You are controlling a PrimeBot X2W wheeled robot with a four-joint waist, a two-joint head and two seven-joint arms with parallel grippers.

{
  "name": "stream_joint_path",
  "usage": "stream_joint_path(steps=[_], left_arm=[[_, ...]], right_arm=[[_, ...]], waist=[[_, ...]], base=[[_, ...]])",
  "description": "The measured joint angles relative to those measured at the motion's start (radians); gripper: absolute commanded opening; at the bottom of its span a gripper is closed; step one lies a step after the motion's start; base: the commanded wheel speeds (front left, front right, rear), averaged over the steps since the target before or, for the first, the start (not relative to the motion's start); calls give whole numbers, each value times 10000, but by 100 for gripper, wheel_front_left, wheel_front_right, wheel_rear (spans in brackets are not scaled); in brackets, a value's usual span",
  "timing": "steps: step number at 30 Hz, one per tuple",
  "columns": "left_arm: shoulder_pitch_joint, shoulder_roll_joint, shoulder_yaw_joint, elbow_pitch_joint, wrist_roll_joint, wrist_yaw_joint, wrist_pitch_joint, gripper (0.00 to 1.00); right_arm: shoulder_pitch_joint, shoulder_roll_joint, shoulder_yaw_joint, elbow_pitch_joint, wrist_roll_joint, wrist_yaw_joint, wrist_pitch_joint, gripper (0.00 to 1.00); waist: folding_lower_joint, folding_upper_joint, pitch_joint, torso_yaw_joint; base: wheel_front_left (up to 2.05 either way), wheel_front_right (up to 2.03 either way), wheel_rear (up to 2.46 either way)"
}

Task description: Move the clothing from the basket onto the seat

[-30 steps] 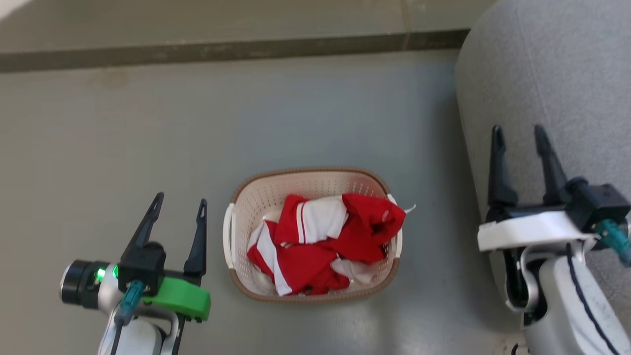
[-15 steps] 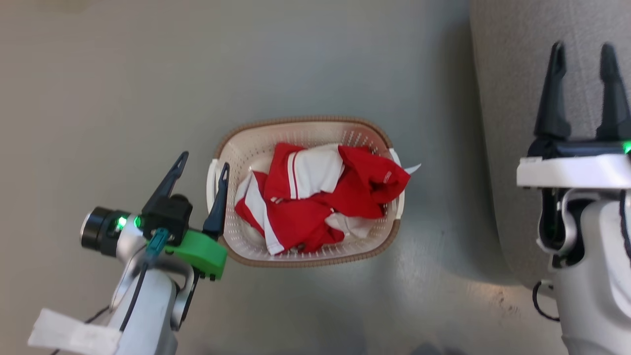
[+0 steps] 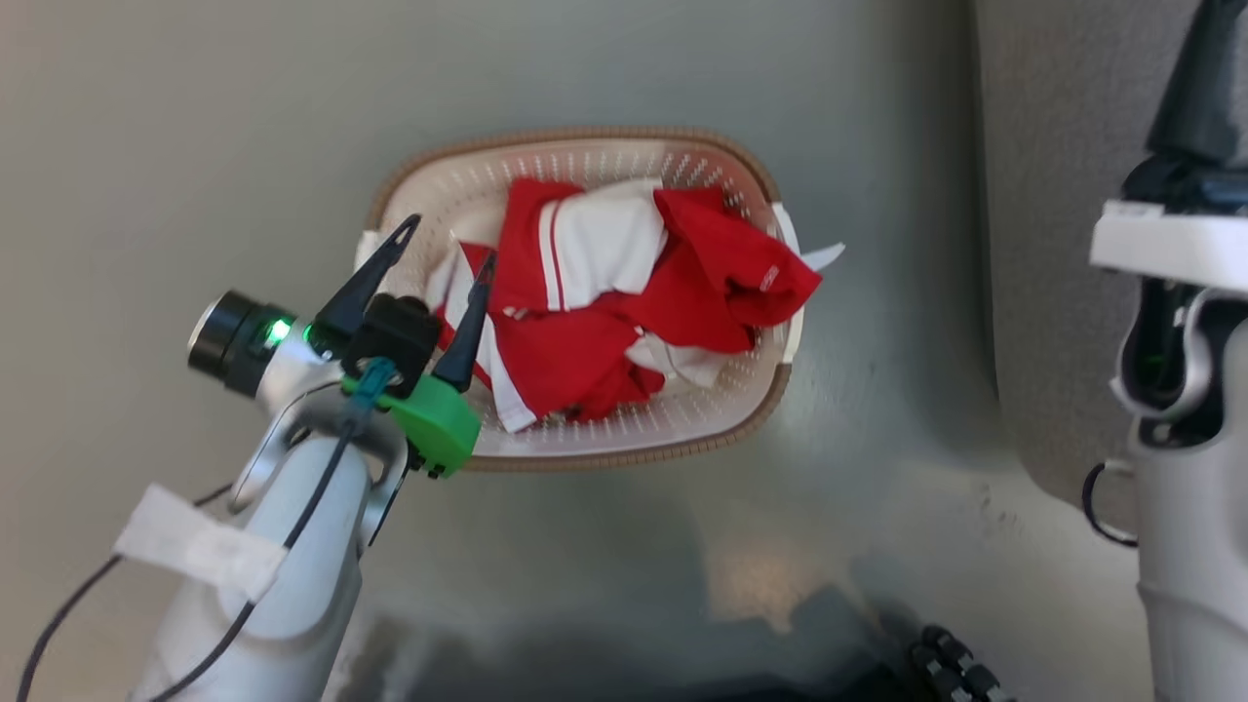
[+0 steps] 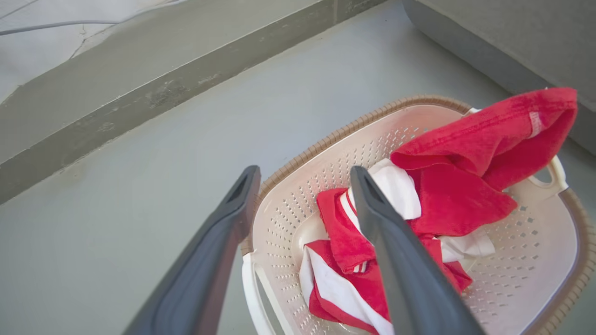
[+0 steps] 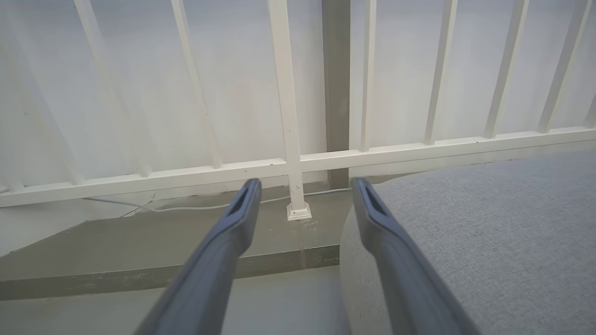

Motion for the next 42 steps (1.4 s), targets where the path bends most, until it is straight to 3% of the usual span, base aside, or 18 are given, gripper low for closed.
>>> stream_joint_path(steps=[13, 42], left_arm=[[-1169, 0, -1030, 1595, 794, -286, 125, 100], [-3285, 345, -2443, 4504, 1476, -464, 1043, 100]], right_arm=[[-625, 98, -224, -75, 0, 2, 0, 100], [-1165, 314, 267, -353, 67, 84, 0, 100]], waist=[[0, 0, 1273, -346], [-1, 0, 2547, -1475]], base=[[0, 0, 0], [0, 0, 0]])
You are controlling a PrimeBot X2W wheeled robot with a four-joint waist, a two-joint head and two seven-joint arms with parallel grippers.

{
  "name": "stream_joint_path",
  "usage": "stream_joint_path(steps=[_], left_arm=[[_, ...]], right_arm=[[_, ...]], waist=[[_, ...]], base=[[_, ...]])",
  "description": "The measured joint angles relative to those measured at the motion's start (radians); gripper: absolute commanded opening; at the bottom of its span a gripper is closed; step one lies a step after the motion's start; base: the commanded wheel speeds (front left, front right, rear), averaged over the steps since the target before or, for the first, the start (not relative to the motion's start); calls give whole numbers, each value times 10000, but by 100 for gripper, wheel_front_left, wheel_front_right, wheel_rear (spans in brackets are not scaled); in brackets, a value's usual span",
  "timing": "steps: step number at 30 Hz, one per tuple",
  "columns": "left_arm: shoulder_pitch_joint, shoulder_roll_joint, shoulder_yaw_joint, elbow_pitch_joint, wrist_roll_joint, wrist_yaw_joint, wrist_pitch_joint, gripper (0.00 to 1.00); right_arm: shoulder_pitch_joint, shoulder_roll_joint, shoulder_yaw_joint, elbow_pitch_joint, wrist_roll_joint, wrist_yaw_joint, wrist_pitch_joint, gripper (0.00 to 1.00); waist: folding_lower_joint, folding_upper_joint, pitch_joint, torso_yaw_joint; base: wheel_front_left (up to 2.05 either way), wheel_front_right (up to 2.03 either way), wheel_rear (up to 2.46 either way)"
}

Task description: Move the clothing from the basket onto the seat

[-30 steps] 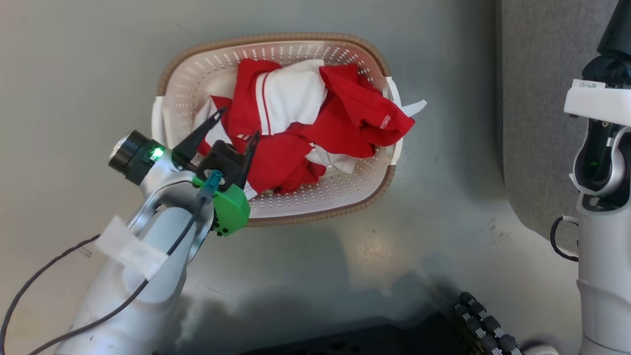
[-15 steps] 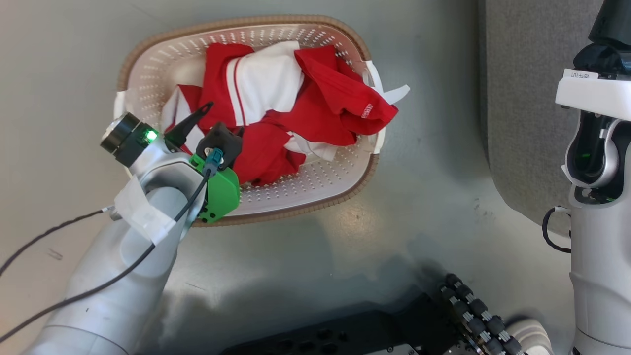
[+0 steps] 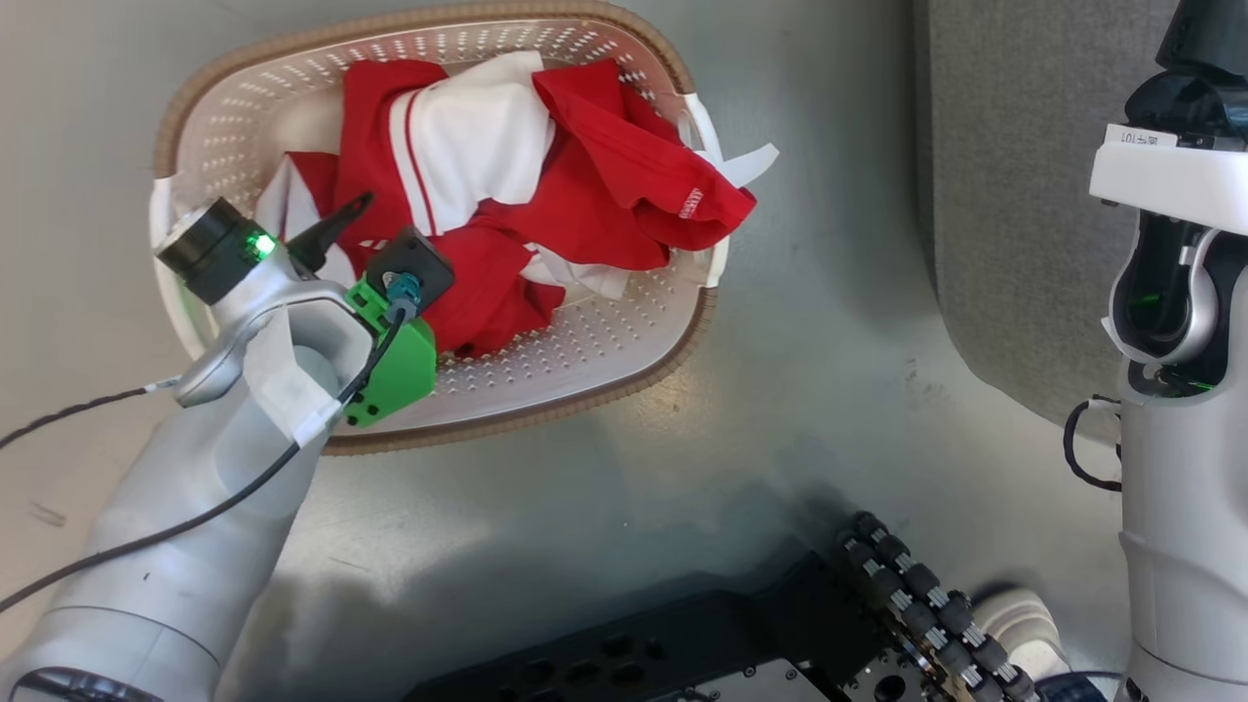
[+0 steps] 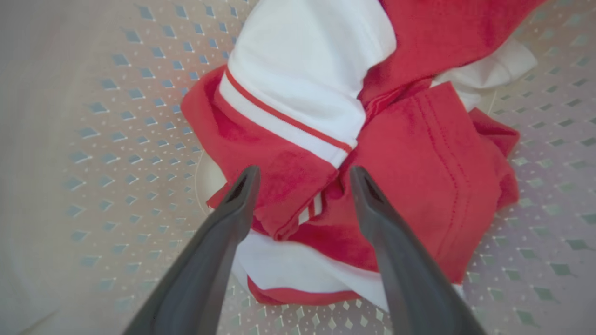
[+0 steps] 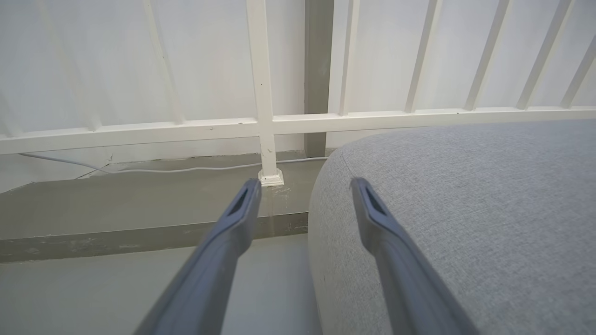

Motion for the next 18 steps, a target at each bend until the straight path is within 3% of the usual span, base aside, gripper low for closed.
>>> stream_joint_path(steps=[17, 18], left_arm=[[-798, 121, -374, 855, 128, -2, 127, 100], [-844, 121, -366, 974, 128, -2, 119, 63]], right_arm=[[-72, 59, 17, -81, 194, -2, 0, 100], [-81, 63, 33, -81, 236, -2, 0, 100]], waist=[[0, 0, 388, -517], [0, 0, 404, -536]], base=[[0, 0, 0], [0, 0, 0]])
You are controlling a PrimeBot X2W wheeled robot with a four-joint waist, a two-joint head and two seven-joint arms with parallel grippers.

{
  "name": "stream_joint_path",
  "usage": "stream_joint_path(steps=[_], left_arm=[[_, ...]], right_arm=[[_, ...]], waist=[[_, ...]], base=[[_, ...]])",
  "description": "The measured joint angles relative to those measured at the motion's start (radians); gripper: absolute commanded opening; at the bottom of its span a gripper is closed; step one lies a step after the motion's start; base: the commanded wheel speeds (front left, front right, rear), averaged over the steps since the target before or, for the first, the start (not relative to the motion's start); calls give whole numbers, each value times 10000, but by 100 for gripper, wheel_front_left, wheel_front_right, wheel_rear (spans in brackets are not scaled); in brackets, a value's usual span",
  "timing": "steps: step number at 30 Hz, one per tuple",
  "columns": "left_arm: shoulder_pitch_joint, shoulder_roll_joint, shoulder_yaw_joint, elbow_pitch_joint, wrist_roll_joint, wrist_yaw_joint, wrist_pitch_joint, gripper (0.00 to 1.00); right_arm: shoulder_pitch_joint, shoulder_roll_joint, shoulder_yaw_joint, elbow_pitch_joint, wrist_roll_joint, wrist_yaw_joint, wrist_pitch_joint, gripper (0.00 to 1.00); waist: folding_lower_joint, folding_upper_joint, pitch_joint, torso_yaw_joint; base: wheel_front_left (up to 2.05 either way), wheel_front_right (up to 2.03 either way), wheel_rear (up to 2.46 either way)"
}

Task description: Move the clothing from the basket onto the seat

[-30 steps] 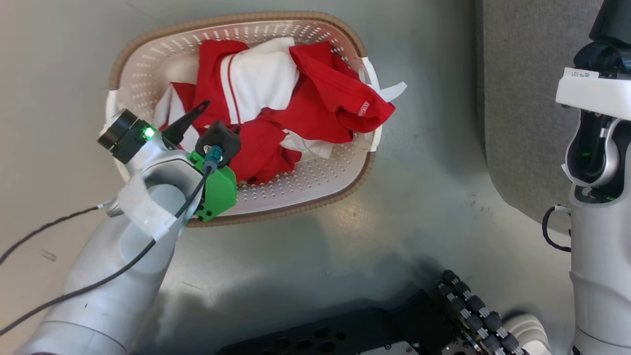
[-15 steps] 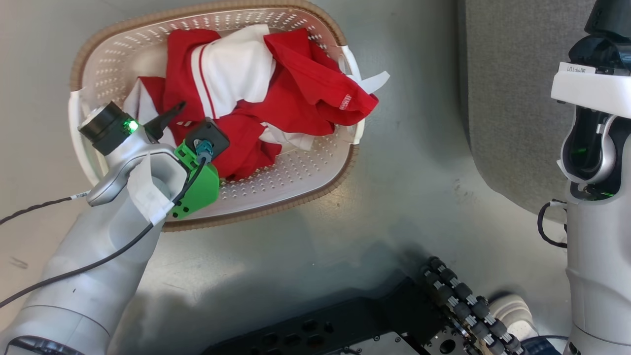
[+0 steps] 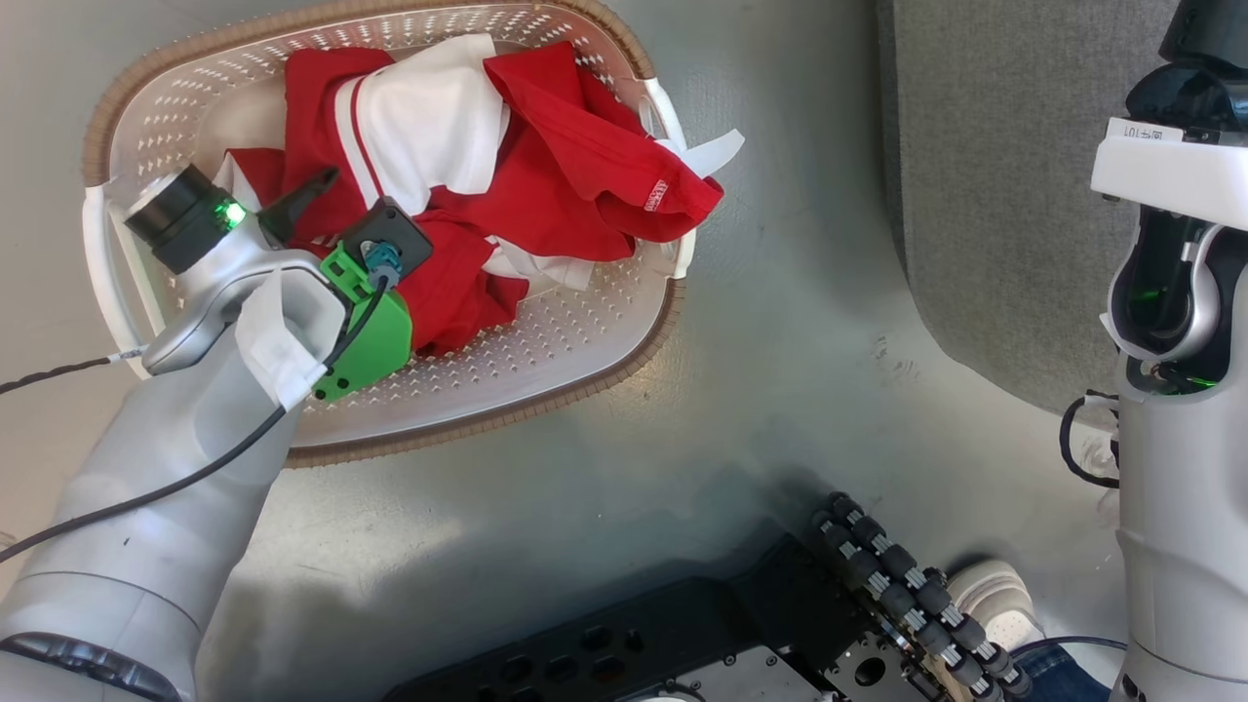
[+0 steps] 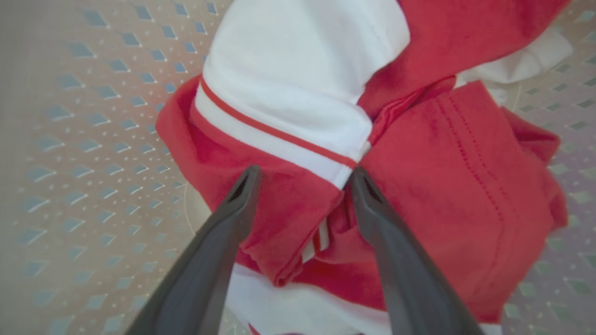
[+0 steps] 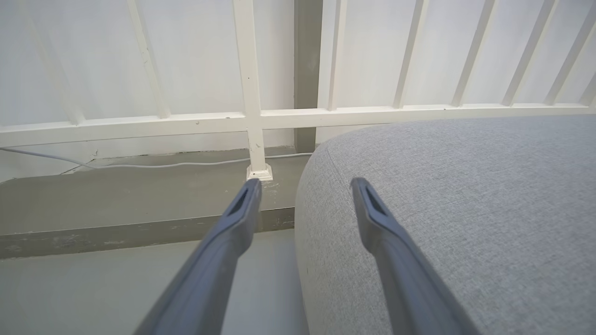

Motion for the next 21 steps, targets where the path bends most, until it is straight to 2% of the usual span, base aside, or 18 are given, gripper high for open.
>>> stream_joint_path(steps=[1, 2, 3, 12, 21], left_arm=[[-3, 0, -2, 58, 0, 0, 0, 40], [-4, 0, -2, 104, -2, 0, 0, 13], [-8, 0, -2, 138, -2, 0, 0, 0], [-267, -86, 50, 382, 4, 2, -251, 0], [-270, -755, 395, 355, -474, 23, -980, 0]], right_arm=[[-3, 2, 10, 0, 33, -2, 0, 100], [-8, 2, 31, 0, 71, -2, 0, 100], [-14, 4, 56, 2, 90, -2, 0, 100], [-61, 6, 67, 2, 165, -6, 0, 100], [-61, 6, -190, 117, 134, -19, 0, 100]], waist=[[0, 0, 6, -8], [0, 0, 11, -16], [0, 0, 14, -24], [0, 0, -16, -49], [0, 0, -290, 205]], base=[[0, 0, 0], [0, 0, 0], [0, 0, 0], [0, 0, 0], [0, 0, 0]])
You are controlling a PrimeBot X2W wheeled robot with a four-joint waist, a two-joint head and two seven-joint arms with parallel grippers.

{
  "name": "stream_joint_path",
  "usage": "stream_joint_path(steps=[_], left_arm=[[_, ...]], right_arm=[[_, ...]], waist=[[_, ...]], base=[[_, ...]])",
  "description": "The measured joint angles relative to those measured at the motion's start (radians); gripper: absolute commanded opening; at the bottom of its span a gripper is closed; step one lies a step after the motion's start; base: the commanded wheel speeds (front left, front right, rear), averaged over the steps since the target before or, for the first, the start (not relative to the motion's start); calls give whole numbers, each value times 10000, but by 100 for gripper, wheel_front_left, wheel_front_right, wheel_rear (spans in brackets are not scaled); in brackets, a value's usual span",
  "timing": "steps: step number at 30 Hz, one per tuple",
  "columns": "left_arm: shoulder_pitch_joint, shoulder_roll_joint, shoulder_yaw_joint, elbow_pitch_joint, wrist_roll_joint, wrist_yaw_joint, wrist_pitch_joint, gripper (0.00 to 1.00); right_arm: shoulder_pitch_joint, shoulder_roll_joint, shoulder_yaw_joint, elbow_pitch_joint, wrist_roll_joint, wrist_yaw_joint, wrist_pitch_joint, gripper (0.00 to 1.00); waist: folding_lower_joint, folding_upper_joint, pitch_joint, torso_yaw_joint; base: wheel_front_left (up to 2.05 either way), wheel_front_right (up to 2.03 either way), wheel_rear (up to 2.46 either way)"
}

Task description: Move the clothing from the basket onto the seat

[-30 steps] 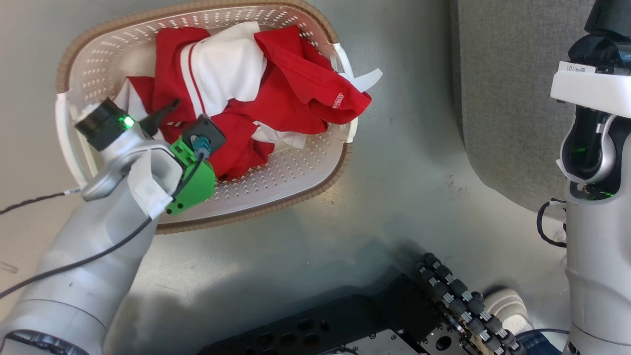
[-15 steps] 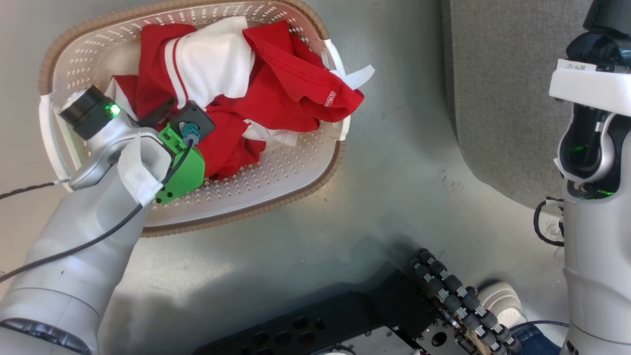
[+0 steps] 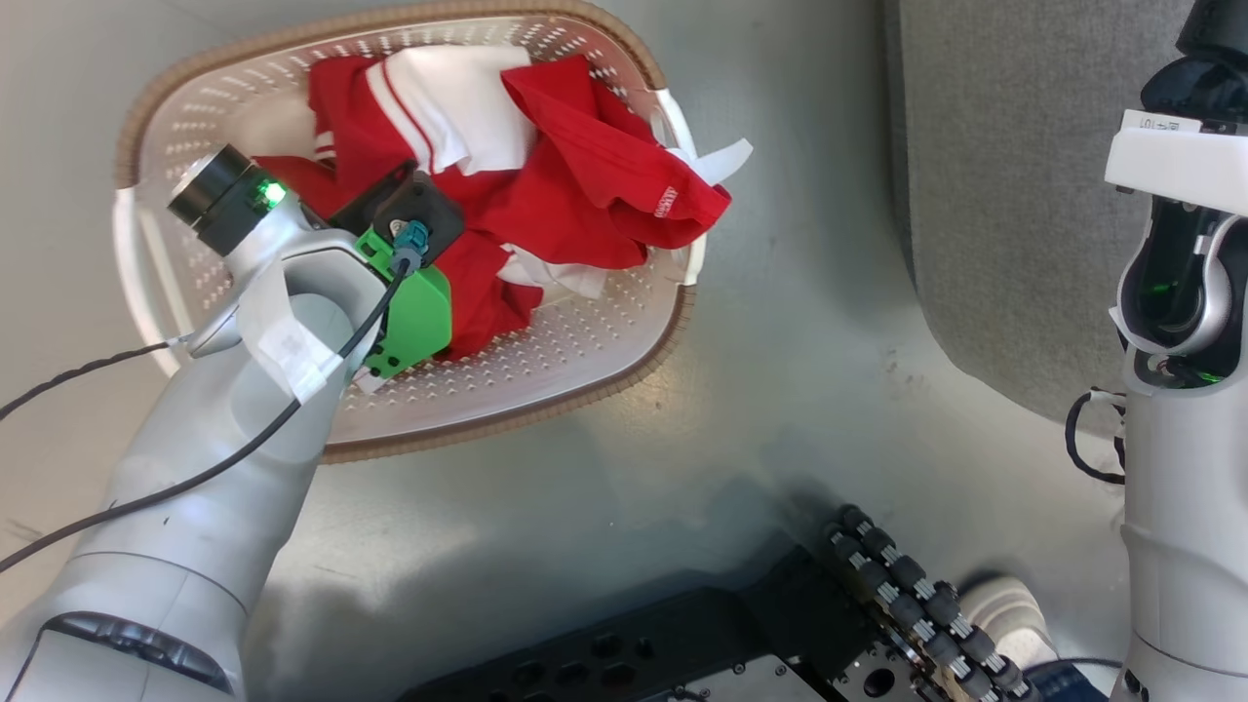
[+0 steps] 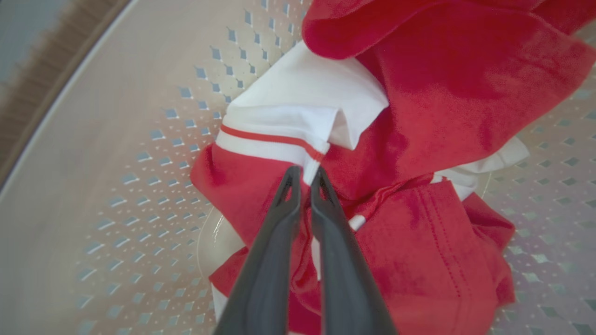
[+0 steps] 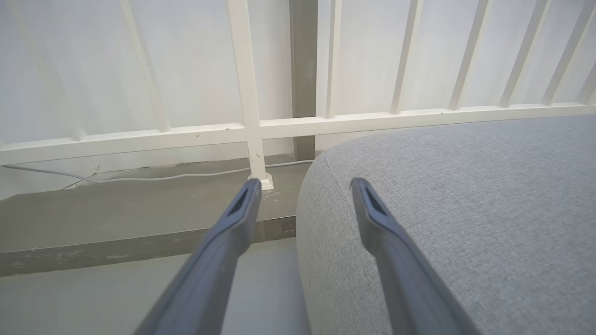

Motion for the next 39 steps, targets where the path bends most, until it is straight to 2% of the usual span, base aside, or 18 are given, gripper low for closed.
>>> stream_joint_path(steps=[13, 21, 39], left_arm=[[25, -366, 439, -545, -943, 0, -614, 0], [169, -416, 734, -1296, -1674, 0, -696, 0], [144, -514, 585, -3170, -2895, -17, -725, 0]], right_arm=[[25, -2, -188, 719, -497, 35, -2, 100], [512, -94, -265, 1400, -696, 274, -2, 100], [1468, -153, -274, 2529, -865, 756, 0, 100]], waist=[[0, 0, -938, 590], [0, 0, -1899, 1039], [-1, 0, -4396, 2095]], base=[[0, 0, 0], [0, 0, 0], [0, 0, 0]])
